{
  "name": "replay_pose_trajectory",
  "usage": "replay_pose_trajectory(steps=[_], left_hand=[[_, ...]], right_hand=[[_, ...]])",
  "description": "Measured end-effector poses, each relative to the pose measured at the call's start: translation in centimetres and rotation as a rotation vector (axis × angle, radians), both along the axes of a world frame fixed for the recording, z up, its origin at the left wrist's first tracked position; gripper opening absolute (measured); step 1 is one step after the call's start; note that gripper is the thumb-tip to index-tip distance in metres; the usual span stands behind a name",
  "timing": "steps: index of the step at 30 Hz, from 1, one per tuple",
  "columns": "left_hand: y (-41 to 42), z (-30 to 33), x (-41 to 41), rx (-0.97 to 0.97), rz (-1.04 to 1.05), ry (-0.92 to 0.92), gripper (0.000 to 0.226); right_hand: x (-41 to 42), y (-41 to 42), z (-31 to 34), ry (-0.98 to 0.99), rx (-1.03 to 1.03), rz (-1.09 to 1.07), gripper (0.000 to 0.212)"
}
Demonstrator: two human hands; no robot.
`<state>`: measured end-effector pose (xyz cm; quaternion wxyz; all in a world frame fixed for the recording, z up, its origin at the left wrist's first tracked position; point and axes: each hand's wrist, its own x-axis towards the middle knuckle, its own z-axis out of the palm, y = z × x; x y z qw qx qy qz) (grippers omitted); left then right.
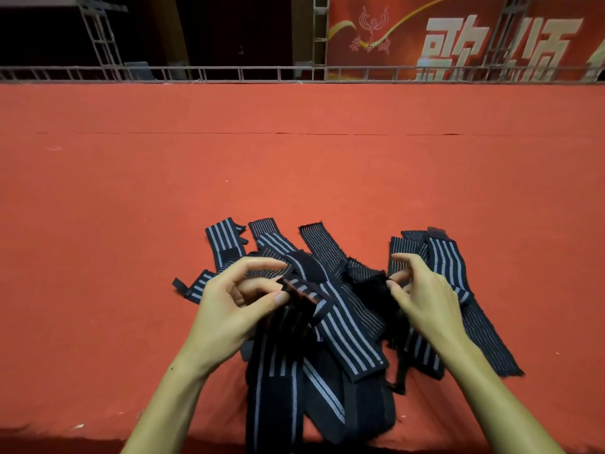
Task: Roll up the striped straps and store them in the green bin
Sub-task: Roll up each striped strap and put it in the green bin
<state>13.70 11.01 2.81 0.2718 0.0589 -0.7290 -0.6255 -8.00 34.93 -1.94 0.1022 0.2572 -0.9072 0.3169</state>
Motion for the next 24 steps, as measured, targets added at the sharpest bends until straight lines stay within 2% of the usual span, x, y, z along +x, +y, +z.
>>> replay_pose_trajectory(steps=[2,4,5,7,8,9,15,17,20,24], left_hand=[[0.0,0.4,0.3,0.006,-0.011,0.016,0.035],[0.4,0.8,0.5,0.004,-0.007,0.039,0.035],[0.6,1.0,0.5,0.007,-0.002,0.050,0.034],[1.0,1.3,0.6,0.011,0.002,0.063,0.034],[1.2,1.4,0.6,0.008,-0.001,0.063,0.034],[1.5,1.6,0.6,0.002,-0.006,0.062,0.034],[2.3,2.5,0.7,0.014,0.089,0.106,0.037],[2.5,3.0,0.2,0.020,0.134,0.137,0.035],[2.7,4.4,-1.1,0.007,0.191,0.188,0.034],[3.0,5.7,-2.2,0.006,0.168,0.219,0.035]], right_hand=[[1.1,-0.1,0.6,0.018,0.007,-0.013,0.041],[3.5,-0.8,1.5,-0.028,-0.131,0.005,0.037],[4.9,-1.4,2.4,-0.184,-0.278,0.056,0.044],[8.0,-3.0,4.5,-0.676,-0.559,0.219,0.060],[9.1,-3.6,5.1,-0.844,-0.650,0.295,0.063],[10.0,-4.1,5.6,-0.895,-0.711,0.348,0.064],[11.1,-4.8,8.0,-0.582,-0.838,0.516,0.066],[11.3,-4.7,8.8,-0.453,-0.810,0.572,0.053],[11.5,-4.4,10.0,-0.292,-0.787,0.544,0.018],[10.9,-4.6,10.9,-0.242,-0.782,0.459,0.023]])
